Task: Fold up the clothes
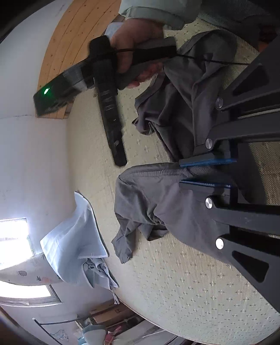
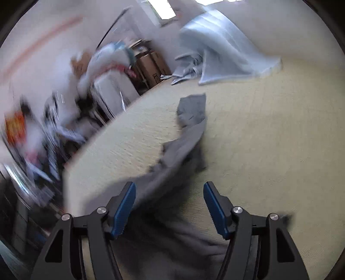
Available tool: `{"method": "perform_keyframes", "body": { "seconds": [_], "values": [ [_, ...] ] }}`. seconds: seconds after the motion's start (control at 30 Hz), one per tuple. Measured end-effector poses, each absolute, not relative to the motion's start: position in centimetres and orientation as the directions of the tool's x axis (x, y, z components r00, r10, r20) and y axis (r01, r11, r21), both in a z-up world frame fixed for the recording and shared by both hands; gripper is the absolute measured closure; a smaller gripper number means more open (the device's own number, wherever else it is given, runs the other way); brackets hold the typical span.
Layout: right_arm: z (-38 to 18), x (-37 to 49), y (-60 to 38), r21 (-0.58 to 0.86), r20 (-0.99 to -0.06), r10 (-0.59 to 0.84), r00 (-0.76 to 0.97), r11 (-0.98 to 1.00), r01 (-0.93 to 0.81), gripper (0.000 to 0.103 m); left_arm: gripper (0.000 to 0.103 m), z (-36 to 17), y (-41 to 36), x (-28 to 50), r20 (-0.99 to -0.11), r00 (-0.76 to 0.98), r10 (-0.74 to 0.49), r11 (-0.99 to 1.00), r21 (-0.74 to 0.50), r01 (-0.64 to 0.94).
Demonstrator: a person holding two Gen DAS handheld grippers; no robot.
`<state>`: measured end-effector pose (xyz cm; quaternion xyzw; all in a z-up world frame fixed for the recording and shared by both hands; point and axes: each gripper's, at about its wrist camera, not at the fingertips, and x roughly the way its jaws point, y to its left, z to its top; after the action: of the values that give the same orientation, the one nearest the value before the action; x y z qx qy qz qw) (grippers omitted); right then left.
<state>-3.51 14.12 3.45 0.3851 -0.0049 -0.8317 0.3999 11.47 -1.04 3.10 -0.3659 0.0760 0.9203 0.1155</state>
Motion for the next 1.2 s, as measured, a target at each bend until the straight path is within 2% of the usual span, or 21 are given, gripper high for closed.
{"method": "perform_keyframes", "body": {
  "seconds": [0.1, 0.23, 0.33, 0.5, 0.6, 0.67, 0.87, 1.2],
  "values": [
    [4.1, -1.4, 13.6, 0.085, -0.626, -0.623, -0.469, -0.652, 0.753, 0.034, 0.091, 3.8, -1.6, 11.7, -0.683, -0.707, 0.185, -0.961, 0.025, -0.276],
    [3.6, 2.2, 11.4, -0.242, -0.56, -0.586, -0.586, -0.561, 0.792, 0.034, 0.091, 4.7, -1.6, 12.3, -0.672, -0.705, 0.227, -0.953, -0.004, -0.304],
    [2.6, 4.5, 9.5, -0.471, -0.508, -0.549, -0.664, -0.468, 0.748, 0.034, 0.091, 4.8, -1.2, 12.7, -0.675, -0.699, 0.237, -0.947, 0.0, -0.321],
    [0.6, 5.9, 7.8, -0.734, -0.41, -0.485, -0.773, -0.329, 0.595, 0.035, 0.091, 4.5, -0.8, 12.9, -0.696, -0.678, 0.239, -0.939, 0.012, -0.343],
    [0.0, 6.4, 7.4, -0.808, -0.371, -0.5, -0.782, -0.241, 0.538, 0.038, 0.091, 4.3, -0.6, 13.0, -0.708, -0.662, 0.246, -0.932, 0.013, -0.361],
    [-0.4, 6.4, 7.2, -0.836, -0.353, -0.515, -0.781, -0.201, 0.51, 0.045, 0.091, 4.2, -0.4, 13.2, -0.715, -0.652, 0.252, -0.927, 0.015, -0.374],
    [-1.7, 6.8, 6.0, -0.86, -0.374, -0.532, -0.76, -0.107, 0.498, 0.067, 0.091, 4.0, -0.2, 13.5, -0.731, -0.63, 0.26, -0.918, 0.014, -0.396],
    [-2.6, 8.2, 5.1, -0.904, -0.334, -0.601, -0.726, -0.016, 0.428, 0.066, 0.091, 3.8, -0.5, 13.8, -0.77, -0.578, 0.27, -0.905, 0.002, -0.426]
  ]
}}
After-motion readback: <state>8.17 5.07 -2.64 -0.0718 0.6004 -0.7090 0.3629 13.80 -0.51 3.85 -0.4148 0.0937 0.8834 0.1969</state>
